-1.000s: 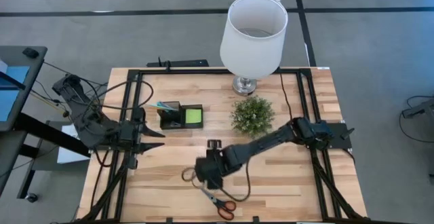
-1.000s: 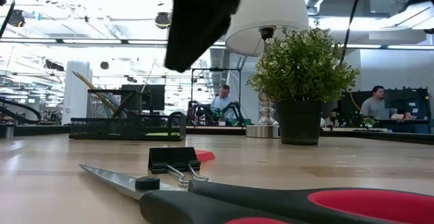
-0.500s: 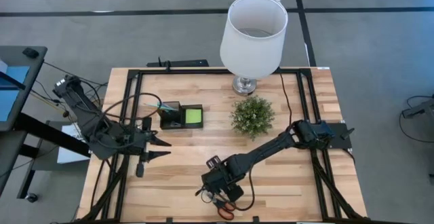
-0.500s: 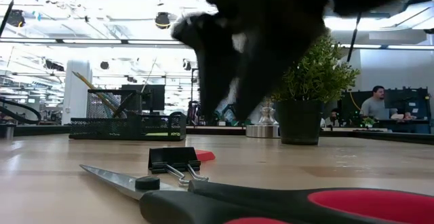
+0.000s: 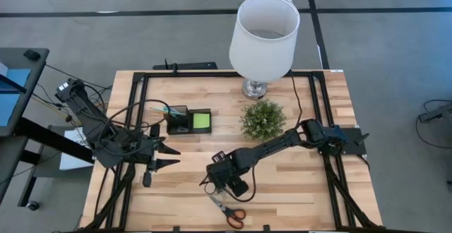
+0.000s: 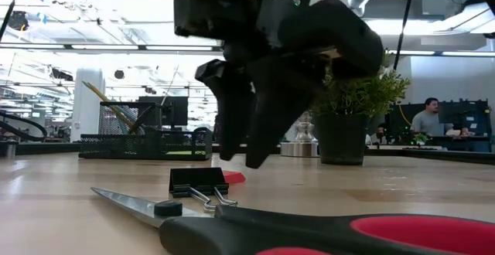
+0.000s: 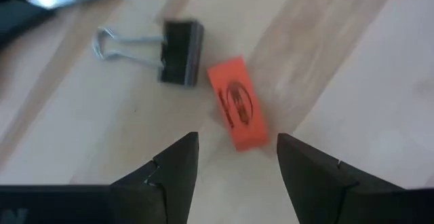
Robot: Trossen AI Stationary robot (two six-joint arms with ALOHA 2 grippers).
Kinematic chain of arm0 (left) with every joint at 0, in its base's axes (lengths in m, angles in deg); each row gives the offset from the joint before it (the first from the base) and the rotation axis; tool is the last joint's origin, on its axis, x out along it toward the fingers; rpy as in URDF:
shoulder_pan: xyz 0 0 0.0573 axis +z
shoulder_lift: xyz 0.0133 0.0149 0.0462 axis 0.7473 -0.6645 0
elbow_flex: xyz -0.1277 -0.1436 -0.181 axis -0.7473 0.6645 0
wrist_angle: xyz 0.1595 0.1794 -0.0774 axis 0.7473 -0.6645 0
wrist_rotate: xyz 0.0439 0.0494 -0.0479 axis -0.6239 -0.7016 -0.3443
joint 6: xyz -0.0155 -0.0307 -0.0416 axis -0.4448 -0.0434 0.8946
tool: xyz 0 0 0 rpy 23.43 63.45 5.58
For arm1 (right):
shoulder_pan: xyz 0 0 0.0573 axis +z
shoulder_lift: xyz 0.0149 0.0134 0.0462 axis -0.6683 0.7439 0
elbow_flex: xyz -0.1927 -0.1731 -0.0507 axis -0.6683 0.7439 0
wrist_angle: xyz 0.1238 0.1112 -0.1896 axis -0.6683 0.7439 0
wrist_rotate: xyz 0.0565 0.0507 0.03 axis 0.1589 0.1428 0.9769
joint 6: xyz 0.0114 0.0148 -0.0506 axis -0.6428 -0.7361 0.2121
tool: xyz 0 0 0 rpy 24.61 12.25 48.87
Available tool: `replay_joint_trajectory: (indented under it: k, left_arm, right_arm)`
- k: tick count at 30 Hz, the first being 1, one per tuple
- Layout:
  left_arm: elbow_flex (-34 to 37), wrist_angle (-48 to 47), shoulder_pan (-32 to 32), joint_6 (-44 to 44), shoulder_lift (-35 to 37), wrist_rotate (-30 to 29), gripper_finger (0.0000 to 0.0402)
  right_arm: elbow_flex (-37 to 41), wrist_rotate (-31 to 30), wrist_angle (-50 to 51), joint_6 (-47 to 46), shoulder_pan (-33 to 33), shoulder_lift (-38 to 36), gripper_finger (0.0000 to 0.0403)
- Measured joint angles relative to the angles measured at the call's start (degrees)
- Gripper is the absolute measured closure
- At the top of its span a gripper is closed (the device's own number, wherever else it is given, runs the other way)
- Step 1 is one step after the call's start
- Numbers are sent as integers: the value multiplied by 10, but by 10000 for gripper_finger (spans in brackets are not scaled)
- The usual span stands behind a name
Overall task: Pick and place office supplies into organizer
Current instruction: Put the orange eraser into the black desk organizer
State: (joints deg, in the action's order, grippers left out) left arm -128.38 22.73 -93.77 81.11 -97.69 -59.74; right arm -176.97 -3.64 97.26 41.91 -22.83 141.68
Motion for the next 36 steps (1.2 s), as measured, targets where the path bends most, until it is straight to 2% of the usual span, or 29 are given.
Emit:
replay_joint_trajectory:
  k: [8, 13, 17, 20, 26, 36]
  left_arm:
    - [0, 0, -3, 0, 0, 2, 304]
    - [0, 0, -16, 0, 0, 2, 304]
    - [0, 0, -30, 1, 0, -6, 304]
    - [0, 0, -36, 1, 0, -7, 304]
    - [0, 0, -38, 1, 0, -10, 304]
    - [0, 0, -38, 22, 0, -38, 304]
  right_arm:
    - [3, 28, -74, 33, -1, 0, 210]
    - [78, 59, -153, 53, -15, -11, 210]
    - [148, 146, -250, 38, -37, -12, 210]
    - [191, 152, -299, 33, -52, -16, 210]
    - [206, 180, -308, 30, -78, -17, 223]
    - [209, 208, -329, 12, -74, -12, 280]
